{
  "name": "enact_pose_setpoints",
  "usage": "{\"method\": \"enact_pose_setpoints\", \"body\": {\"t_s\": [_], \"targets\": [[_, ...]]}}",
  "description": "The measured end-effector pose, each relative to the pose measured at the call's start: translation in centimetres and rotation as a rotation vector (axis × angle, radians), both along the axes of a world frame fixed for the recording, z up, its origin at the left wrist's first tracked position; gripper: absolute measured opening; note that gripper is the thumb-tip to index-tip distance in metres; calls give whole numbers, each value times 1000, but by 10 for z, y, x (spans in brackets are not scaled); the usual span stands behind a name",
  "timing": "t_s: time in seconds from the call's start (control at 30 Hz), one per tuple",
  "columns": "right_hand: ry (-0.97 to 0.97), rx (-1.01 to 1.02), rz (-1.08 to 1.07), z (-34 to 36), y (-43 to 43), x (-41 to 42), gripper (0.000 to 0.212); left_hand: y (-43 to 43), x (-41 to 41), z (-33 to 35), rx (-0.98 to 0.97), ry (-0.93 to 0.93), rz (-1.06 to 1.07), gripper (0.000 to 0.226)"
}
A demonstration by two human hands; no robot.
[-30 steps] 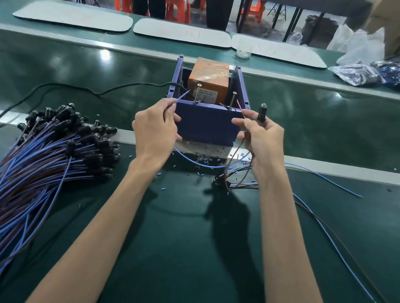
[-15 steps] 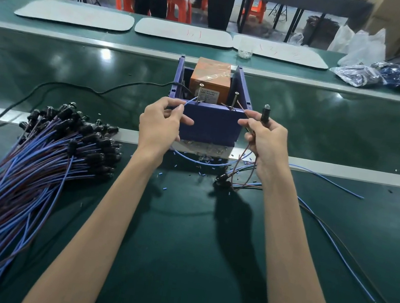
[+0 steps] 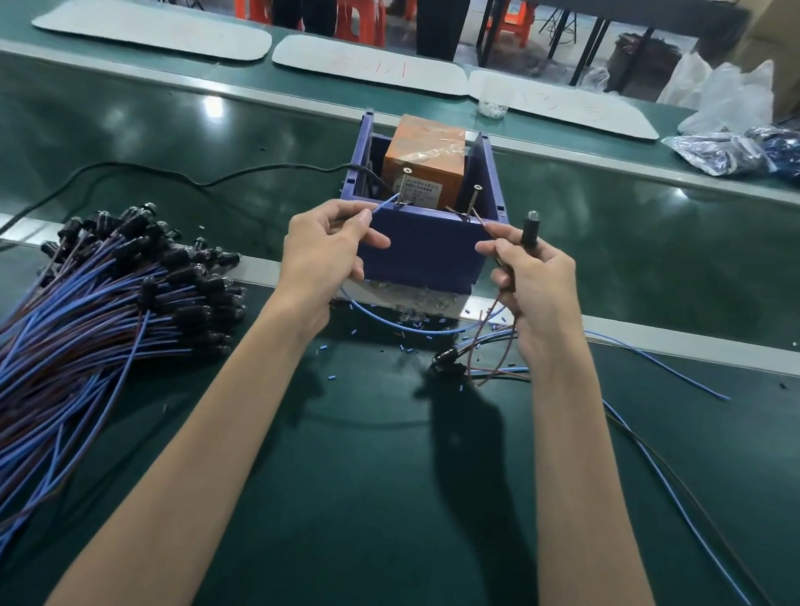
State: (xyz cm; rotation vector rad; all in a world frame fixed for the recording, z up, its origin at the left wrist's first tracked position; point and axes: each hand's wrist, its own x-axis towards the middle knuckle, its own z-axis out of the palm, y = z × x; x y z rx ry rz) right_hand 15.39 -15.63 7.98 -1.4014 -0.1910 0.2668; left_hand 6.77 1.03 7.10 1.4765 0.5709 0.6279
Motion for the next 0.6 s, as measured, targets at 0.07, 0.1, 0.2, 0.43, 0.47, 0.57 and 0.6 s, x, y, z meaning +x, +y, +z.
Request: {"method": "enact_pose_setpoints", "body": {"t_s": [0.07, 0.1, 0.2, 0.43, 0.47, 0.57, 0.6], "targets": [[1, 0, 3, 0, 0, 0, 27, 0, 0, 0, -2, -3, 5, 15], [3, 0, 4, 0, 0, 0, 27, 0, 0, 0, -3, -6, 15, 15], [5, 4, 6, 0, 0, 0, 28, 3, 1, -1, -20, -19, 76, 14], [0, -3, -9, -2, 1, 0, 26, 2, 4, -2, -52, -27, 47, 14], [0, -5, -8, -1, 2, 0, 25, 1, 5, -2, -56, -26, 35, 13], [2, -4, 5, 0, 2, -2, 25, -1, 4, -2, -69, -18, 5, 12], [2, -3, 7, 1, 2, -2, 25, -1, 4, -2, -70, -14, 4, 12]]}}
